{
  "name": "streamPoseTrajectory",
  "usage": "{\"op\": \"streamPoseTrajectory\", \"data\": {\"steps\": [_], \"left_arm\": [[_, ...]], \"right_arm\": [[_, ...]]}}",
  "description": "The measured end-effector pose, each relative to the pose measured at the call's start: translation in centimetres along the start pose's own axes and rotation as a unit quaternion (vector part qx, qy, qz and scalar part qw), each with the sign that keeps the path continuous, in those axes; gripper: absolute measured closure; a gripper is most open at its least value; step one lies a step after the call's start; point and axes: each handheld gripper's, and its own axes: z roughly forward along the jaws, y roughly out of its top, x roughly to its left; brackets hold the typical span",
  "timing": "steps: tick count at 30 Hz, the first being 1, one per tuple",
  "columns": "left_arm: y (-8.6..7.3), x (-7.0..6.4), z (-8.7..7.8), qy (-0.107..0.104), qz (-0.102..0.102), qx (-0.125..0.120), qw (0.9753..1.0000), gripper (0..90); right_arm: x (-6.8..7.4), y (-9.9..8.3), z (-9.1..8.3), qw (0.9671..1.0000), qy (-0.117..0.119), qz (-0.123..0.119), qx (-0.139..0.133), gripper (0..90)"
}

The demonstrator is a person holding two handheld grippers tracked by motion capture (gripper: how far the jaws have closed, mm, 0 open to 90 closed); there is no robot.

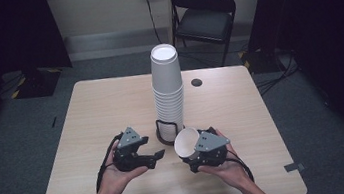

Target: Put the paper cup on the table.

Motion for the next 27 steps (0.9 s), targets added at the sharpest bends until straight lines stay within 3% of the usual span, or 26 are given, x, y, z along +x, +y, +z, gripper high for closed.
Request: {"op": "streamPoseTrajectory", "data": {"steps": [2, 8, 9, 14, 15, 21, 27], "left_arm": [[-0.4, 0.3, -0.1, 0.007, -0.001, -0.002, 1.0, 23.3], [-1.7, 1.4, -0.4, 0.026, -0.031, -0.004, 0.9992, 21.7], [-1.8, 1.5, -0.5, 0.034, -0.033, -0.002, 0.9989, 16.9], [-3.2, 1.8, -0.9, 0.052, -0.023, 0.0, 0.9984, 16.6], [-3.4, 1.9, -0.9, 0.055, -0.022, -0.001, 0.9982, 16.2], [-4.1, 2.5, -1.0, 0.053, -0.047, -0.009, 0.9974, 15.9], [-4.6, 2.6, -0.9, 0.048, -0.048, -0.01, 0.9976, 15.9]], "right_arm": [[-0.2, 0.0, -0.1, 0.9999, -0.002, 0.01, -0.002, 11.4], [-1.5, -0.4, -0.7, 0.9988, -0.013, 0.045, -0.011, 11.4], [-1.9, -0.5, -0.9, 0.9983, -0.017, 0.055, -0.012, 11.4], [-3.0, -0.5, -1.1, 0.997, -0.024, 0.072, -0.019, 11.4], [-3.7, -0.5, -1.2, 0.9958, -0.026, 0.084, -0.026, 11.4], [-5.3, -0.4, -1.2, 0.9929, -0.039, 0.107, -0.034, 11.4], [-7.0, -0.1, -1.0, 0.9903, -0.056, 0.12, -0.042, 11.4]]}}
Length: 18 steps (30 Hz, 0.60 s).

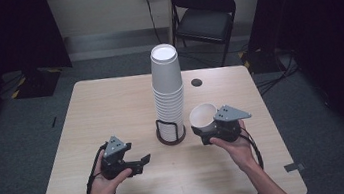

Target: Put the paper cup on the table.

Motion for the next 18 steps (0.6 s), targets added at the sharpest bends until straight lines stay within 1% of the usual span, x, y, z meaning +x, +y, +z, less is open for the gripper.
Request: {"op": "streamPoseTrajectory", "data": {"steps": [1, 3, 4, 5, 6, 7, 8, 9, 12, 13, 14, 17, 18], "left_arm": [[-0.1, 0.0, 0.0, 0.002, 0.005, 0.001, 1.0, 15.9], [-0.2, -0.1, -0.1, 0.001, 0.003, 0.0, 1.0, 15.9], [-0.3, -0.1, -0.1, 0.0, 0.002, -0.001, 1.0, 15.9], [-0.4, -0.1, -0.2, 0.001, 0.006, -0.002, 1.0, 15.8], [-0.4, -0.1, -0.2, 0.001, 0.006, -0.002, 1.0, 15.8], [-0.4, -0.2, -0.3, 0.001, 0.003, -0.002, 1.0, 15.8], [-0.4, -0.1, -0.3, 0.003, 0.009, -0.003, 0.9999, 15.8], [-0.4, -0.2, -0.4, 0.003, 0.007, -0.004, 1.0, 15.8], [-0.5, -0.2, -0.6, 0.005, 0.007, -0.006, 0.9999, 15.8], [-0.6, -0.2, -0.6, 0.007, 0.007, -0.006, 0.9999, 15.8], [-0.6, -0.2, -0.6, 0.007, 0.007, -0.006, 0.9999, 15.8], [-0.8, -0.2, -0.6, 0.002, 0.006, -0.001, 1.0, 15.8], [-0.8, -0.3, -0.5, 0.003, 0.004, -0.001, 1.0, 15.8]], "right_arm": [[-0.3, 0.2, 0.1, 1.0, -0.006, 0.001, -0.001, 11.4], [-0.8, 0.4, 0.3, 0.9999, -0.012, 0.003, -0.003, 11.4], [-1.3, 0.4, 0.5, 0.9997, -0.019, 0.01, -0.007, 11.4], [-1.6, 0.4, 0.7, 0.9996, -0.022, 0.014, -0.006, 11.4], [-1.6, 0.4, 0.7, 0.9996, -0.022, 0.014, -0.006, 11.4], [-1.9, 0.3, 0.9, 0.9996, -0.024, 0.016, -0.003, 11.4], [-2.3, 0.3, 1.1, 0.9994, -0.03, 0.019, -0.001, 11.4], [-2.5, 0.3, 1.3, 0.9993, -0.033, 0.021, 0.0, 11.4], [-3.5, 0.3, 1.7, 0.9984, -0.044, 0.035, -0.001, 11.4], [-3.9, 0.3, 1.8, 0.9977, -0.047, 0.049, -0.006, 11.4], [-3.9, 0.3, 1.8, 0.9977, -0.047, 0.049, -0.006, 11.4], [-4.5, 0.2, 1.9, 0.9964, -0.047, 0.07, -0.012, 11.4], [-4.8, 0.1, 2.0, 0.9961, -0.052, 0.071, -0.012, 11.4]]}}
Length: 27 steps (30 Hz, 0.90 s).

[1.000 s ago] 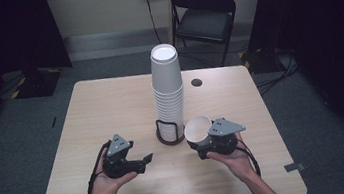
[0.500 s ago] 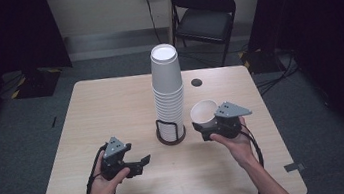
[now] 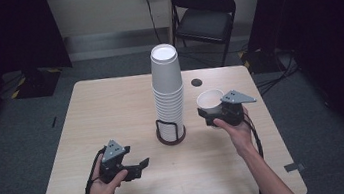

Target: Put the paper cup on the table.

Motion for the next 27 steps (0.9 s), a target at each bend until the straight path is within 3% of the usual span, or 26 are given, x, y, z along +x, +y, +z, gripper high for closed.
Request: {"op": "streamPoseTrajectory", "data": {"steps": [5, 10, 15, 19, 24, 27], "left_arm": [[0.0, 0.0, 0.1, 0.002, 0.003, 0.002, 1.0, 15.9], [0.0, 0.1, 0.0, -0.008, -0.007, -0.005, 0.9999, 16.0], [0.0, 0.2, -0.3, -0.003, -0.005, -0.009, 0.9999, 16.0], [-0.1, 0.4, -0.2, -0.001, -0.007, -0.009, 0.9999, 16.0], [-0.2, 0.3, -0.1, 0.0, -0.005, -0.007, 1.0, 16.0], [-0.2, 0.3, 0.0, 0.001, -0.002, -0.005, 1.0, 16.1]], "right_arm": [[-1.2, -0.5, 0.9, 0.9996, -0.026, 0.007, 0.003, 11.4], [-1.5, 0.2, 1.3, 0.9996, -0.028, 0.01, -0.001, 11.4], [-2.2, 1.2, 2.0, 0.9992, -0.038, 0.014, -0.006, 11.4], [-2.7, 1.1, 2.9, 0.9986, -0.047, 0.023, 0.003, 11.3], [-3.1, 0.6, 4.6, 0.9983, -0.039, 0.042, 0.006, 11.2], [-3.2, 0.4, 5.2, 0.9982, -0.043, 0.04, 0.009, 11.2]]}}
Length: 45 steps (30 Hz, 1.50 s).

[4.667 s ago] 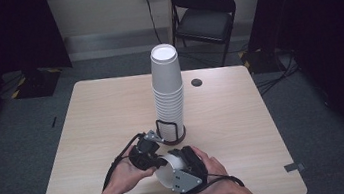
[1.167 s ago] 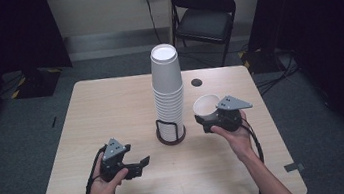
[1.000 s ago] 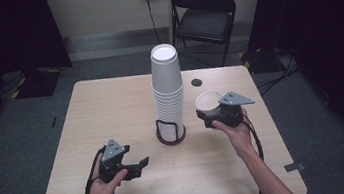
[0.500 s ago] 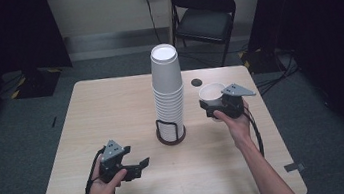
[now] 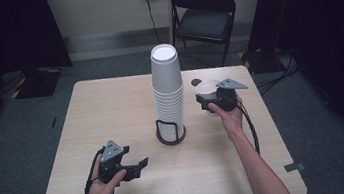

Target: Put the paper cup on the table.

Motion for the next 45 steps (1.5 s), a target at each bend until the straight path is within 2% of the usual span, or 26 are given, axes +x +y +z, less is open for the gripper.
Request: {"op": "streamPoseTrajectory", "data": {"steps": [3, 10, 26, 33, 40, 45], "left_arm": [[0.0, 0.0, 0.0, 0.0, 0.001, 0.0, 1.0, 16.3], [-0.1, 0.3, 0.0, 0.004, -0.006, 0.0, 1.0, 16.5], [-0.2, 0.5, 0.1, 0.006, -0.006, 0.003, 1.0, 16.7], [-0.2, 0.5, 0.1, 0.007, -0.005, 0.004, 1.0, 16.8], [-0.2, 0.4, 0.2, 0.005, -0.002, 0.005, 1.0, 16.4], [-0.2, 0.3, 0.3, 0.004, -0.004, 0.004, 1.0, 16.5]], "right_arm": [[-0.1, -0.5, 1.0, 0.9999, -0.004, 0.005, 0.008, 11.0], [-0.4, -1.5, 1.9, 0.9996, -0.008, 0.016, 0.024, 10.8], [-0.3, -2.8, 3.3, 0.9993, 0.0, 0.021, 0.031, 10.1], [-0.4, -3.3, 3.1, 0.9992, 0.006, 0.017, 0.035, 10.0], [-0.7, -4.0, 2.3, 0.9993, 0.001, 0.015, 0.033, 10.5], [-1.1, -4.2, 1.5, 0.9986, 0.003, 0.018, 0.05, 10.8]]}}
